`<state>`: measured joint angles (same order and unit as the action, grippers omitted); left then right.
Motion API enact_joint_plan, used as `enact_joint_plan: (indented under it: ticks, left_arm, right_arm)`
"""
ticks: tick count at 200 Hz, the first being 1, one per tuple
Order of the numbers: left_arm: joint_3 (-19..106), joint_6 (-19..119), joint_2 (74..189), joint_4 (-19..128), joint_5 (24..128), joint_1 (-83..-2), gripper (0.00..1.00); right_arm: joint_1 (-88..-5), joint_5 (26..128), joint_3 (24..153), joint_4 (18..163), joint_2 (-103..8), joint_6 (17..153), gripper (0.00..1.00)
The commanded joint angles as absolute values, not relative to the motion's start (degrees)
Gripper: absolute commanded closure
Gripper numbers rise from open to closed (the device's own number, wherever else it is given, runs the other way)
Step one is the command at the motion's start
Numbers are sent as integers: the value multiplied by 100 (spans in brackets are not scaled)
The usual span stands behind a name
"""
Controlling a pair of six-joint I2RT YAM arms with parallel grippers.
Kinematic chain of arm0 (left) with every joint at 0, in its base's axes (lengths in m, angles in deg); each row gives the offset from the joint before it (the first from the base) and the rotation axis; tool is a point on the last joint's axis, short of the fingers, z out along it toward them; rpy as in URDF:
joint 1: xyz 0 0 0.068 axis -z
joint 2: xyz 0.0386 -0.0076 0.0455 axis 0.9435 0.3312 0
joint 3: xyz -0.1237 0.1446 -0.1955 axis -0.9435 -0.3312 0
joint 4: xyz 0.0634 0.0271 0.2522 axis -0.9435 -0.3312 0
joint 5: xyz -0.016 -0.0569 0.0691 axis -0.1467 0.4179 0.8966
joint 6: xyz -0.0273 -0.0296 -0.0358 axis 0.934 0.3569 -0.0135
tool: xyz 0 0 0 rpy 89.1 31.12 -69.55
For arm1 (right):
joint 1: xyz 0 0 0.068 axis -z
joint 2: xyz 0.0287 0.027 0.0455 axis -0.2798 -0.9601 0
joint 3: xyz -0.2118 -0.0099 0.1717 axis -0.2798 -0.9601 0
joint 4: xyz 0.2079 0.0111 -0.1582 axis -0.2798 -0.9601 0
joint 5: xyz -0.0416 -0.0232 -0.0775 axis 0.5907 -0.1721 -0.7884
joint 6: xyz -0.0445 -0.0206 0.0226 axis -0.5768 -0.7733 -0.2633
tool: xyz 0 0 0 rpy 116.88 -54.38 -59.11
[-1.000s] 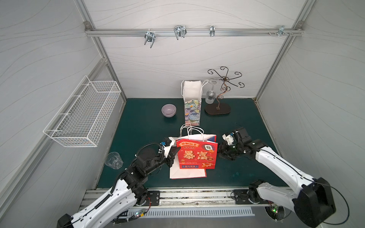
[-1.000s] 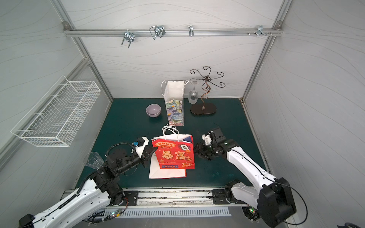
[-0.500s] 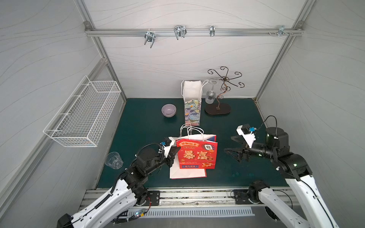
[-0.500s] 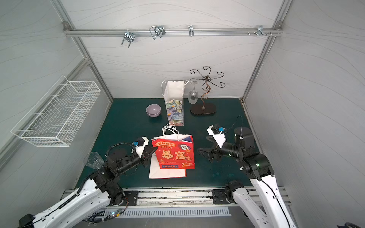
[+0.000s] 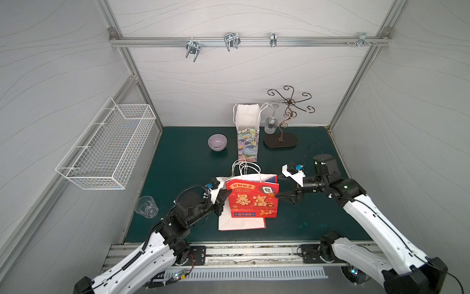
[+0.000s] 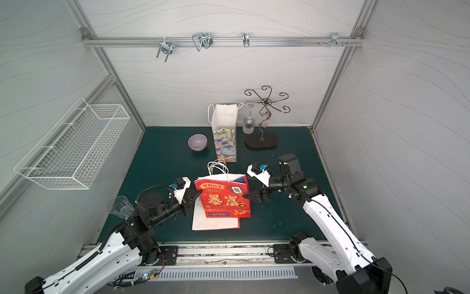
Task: Put away the paper bag
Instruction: Press the paper bag at the center of the board, then pick up the paper bag from the center of the board.
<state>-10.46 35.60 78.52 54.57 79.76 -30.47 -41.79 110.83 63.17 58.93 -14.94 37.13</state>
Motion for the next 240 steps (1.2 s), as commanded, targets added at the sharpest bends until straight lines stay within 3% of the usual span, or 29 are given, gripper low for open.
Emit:
enact_joint_plan:
  ticks: [1, 26, 45, 72, 112, 164, 194, 209, 240]
  left_arm:
    - [-1114, 3624, 7819, 5432, 8043, -3041, 100]
    - [-1114, 3609, 7802, 5420, 8071, -3040, 100]
    - [-1136, 3621, 7779, 5459, 8091, -3040, 100]
    - [-1159, 3653, 7798, 5503, 8063, -3040, 100]
    - [-1140, 3661, 7802, 5495, 8041, -3044, 100]
    - [-1155, 3781, 7853, 5599, 8104, -3040, 100]
    - [-1073, 3982, 7854, 5621, 8211, -3045, 100]
    - [-1022, 4082, 7816, 5601, 8339, -3041, 100]
    - [-763, 4209, 7541, 5322, 8655, -3045, 57]
  right_arm:
    - [-4261, 11067, 6310, 6527, -1610, 3531, 16]
    - [-4180, 10684, 6317, 6412, -1400, 3424, 15]
    - [-4060, 10494, 6234, 6432, -1248, 3408, 8]
    - [-4122, 11143, 6345, 6234, -1541, 3342, 8]
    - [-4437, 11710, 6401, 6391, -1970, 3444, 30]
    - [-4442, 12067, 6249, 6998, -2142, 3593, 70]
    - [-4437, 12163, 6338, 6957, -2254, 3444, 98]
    - [-4428, 12210, 6377, 6908, -2232, 3403, 100]
    - [-4200, 12453, 6775, 6428, -2093, 3438, 100]
